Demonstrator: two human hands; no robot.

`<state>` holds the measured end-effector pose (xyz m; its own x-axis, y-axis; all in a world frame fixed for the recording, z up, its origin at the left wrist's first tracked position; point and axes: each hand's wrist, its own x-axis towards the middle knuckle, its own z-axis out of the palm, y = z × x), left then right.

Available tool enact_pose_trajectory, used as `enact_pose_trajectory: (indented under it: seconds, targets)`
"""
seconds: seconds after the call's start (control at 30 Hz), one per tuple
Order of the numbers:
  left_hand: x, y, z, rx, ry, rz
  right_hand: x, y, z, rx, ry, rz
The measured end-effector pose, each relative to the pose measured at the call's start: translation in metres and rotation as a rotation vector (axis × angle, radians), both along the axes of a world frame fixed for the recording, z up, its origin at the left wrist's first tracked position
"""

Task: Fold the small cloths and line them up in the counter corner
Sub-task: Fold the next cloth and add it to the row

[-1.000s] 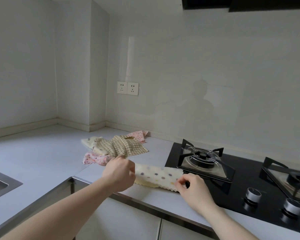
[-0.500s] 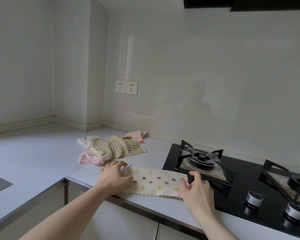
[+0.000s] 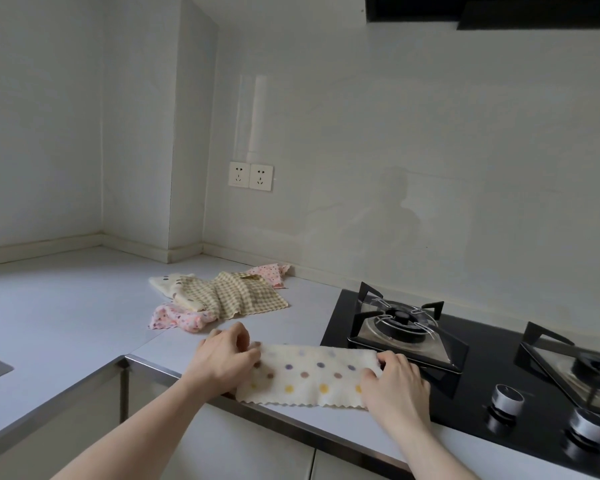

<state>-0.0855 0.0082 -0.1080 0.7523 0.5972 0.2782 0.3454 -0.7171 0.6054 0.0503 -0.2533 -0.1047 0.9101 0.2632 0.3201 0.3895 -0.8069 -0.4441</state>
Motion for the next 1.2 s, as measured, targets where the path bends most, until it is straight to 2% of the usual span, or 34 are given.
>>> enact_pose_trajectory:
  seconds: [0.1,0.2,0.3,0.53,0.97,1.2]
  targets:
    - [0.001,0.002,-0.002,-0.015,0.019,-0.011,0.001,0.001,-0.001,-0.022,-0.001,-0.007]
    - [0.004,0.001,-0.002,0.045,0.092,-0.011,0.0,0.003,-0.003,-0.102,-0.009,-0.011]
    - [0.006,0.002,-0.004,0.095,0.083,0.016,0.0,0.004,-0.004,-0.139,-0.025,-0.023]
    - [0.006,0.005,-0.006,0.104,0.077,-0.003,-0.001,0.002,0.0,-0.057,0.022,-0.011]
    - [0.003,0.004,-0.007,0.084,0.029,-0.008,-0.011,-0.002,0.014,0.32,0.166,-0.033]
    - [0.0,0.004,-0.005,0.078,0.032,-0.024,-0.01,0.016,0.052,0.612,0.324,0.084]
